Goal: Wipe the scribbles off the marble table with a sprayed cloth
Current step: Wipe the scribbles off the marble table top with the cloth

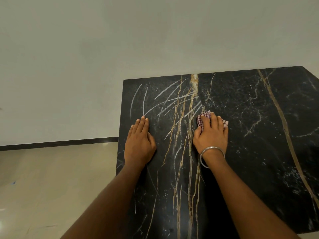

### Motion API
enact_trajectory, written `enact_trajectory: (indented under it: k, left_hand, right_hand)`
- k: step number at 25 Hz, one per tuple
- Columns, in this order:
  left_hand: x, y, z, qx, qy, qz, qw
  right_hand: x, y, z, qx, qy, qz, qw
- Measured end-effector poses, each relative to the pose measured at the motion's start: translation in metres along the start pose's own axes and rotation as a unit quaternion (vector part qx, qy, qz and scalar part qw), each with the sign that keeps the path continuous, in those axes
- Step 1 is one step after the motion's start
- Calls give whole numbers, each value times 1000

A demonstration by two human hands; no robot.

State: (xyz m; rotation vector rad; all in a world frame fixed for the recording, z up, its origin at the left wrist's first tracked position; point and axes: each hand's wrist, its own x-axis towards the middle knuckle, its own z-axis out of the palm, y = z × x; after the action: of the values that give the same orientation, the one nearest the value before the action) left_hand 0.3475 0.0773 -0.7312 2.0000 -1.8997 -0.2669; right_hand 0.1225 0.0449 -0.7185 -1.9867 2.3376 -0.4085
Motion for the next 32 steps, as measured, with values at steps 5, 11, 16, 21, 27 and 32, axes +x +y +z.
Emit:
enact_trajectory:
  k: [5, 11, 16, 21, 27, 32]
  left_hand:
    - [0, 1, -2, -4, 0, -3, 1000]
    - [0, 2, -4, -23, 3, -4, 1000]
    - [-1, 2, -4, -17, 2, -8, 1000]
    - [-1, 2, -6, -20, -4, -8, 1000]
    - [0, 4, -7, -21, 0, -16, 1000]
    - [-1, 3, -7, -21, -8, -19, 1000]
  right_hand:
    - [-3, -40, 10, 5, -29, -94, 995]
    - [31, 8, 3, -7, -19, -37, 999]
    - [31, -28, 10, 0, -16, -43, 999]
    - [37, -37, 16, 2, -34, -107, 994]
    - [71, 0, 12, -6, -11, -13, 1000]
    - [65, -52, 22, 9, -33, -81, 996]
